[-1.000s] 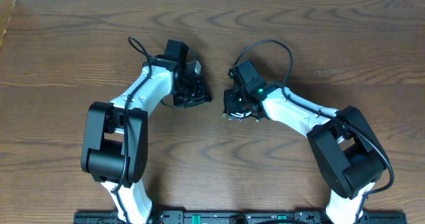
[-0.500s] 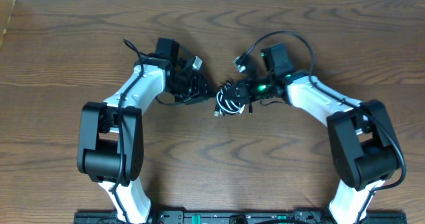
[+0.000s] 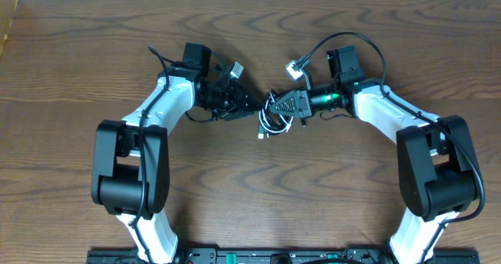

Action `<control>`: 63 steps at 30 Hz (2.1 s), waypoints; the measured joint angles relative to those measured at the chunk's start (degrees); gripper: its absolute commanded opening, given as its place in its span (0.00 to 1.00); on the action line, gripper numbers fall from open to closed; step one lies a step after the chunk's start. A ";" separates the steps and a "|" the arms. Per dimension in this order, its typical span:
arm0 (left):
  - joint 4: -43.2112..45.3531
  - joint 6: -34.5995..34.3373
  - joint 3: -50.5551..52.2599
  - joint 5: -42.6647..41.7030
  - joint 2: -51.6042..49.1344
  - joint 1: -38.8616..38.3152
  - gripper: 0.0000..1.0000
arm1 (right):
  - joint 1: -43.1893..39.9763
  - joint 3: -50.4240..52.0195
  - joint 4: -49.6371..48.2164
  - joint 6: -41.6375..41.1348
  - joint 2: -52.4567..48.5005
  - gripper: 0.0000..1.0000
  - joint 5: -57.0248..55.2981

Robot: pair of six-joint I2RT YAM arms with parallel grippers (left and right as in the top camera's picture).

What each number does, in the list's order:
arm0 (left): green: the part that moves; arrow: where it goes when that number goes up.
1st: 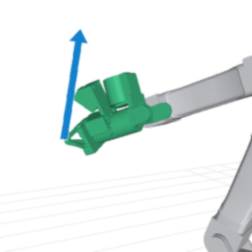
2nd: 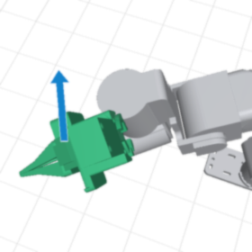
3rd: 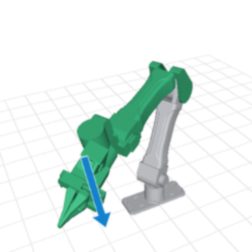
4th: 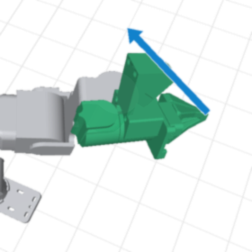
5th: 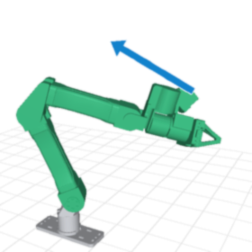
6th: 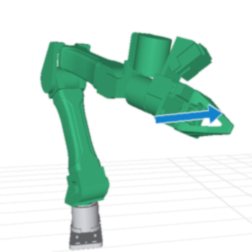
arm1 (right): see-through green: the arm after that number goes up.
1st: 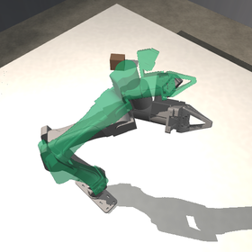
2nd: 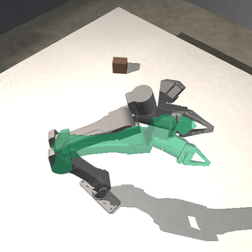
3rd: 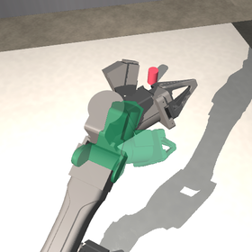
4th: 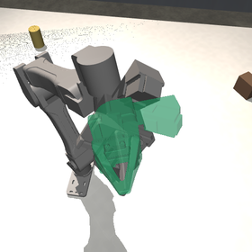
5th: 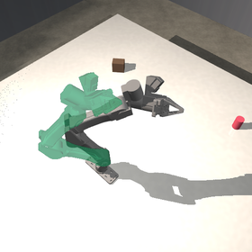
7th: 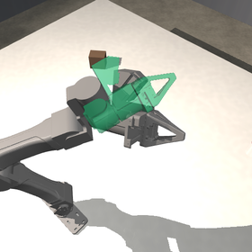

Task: Untangle cables

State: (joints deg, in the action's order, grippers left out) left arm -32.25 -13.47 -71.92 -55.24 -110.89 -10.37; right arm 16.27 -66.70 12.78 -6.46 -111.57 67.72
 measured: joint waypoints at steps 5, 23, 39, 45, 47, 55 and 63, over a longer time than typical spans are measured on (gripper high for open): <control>0.59 -0.02 0.00 -0.17 0.00 -0.74 0.22 | -0.07 0.00 1.03 0.83 0.00 0.01 -0.04; -0.83 0.26 0.00 4.04 0.00 -1.01 0.37 | 0.04 0.00 3.96 2.40 0.00 0.01 -5.57; 1.07 0.11 0.00 5.68 0.00 -3.17 0.48 | 0.20 0.00 3.74 2.80 0.00 0.01 -4.17; 1.38 -0.07 0.00 9.49 0.00 -6.69 0.37 | 0.20 0.00 3.74 2.84 0.00 0.01 -3.78; 1.64 -0.70 0.00 10.60 0.00 -7.78 0.11 | 0.20 0.00 3.74 2.84 0.00 0.01 -3.61; 1.55 -0.42 0.00 15.41 0.00 -9.73 0.08 | 0.07 0.00 4.20 2.84 0.00 0.01 -4.79; -0.68 4.42 0.00 13.22 0.00 -9.73 0.07 | -1.29 0.00 8.57 2.75 0.11 0.01 -14.93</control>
State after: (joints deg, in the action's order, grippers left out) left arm -32.93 -9.06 -71.92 -42.02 -110.89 -20.10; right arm 14.98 -66.70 21.34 -3.70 -111.46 52.80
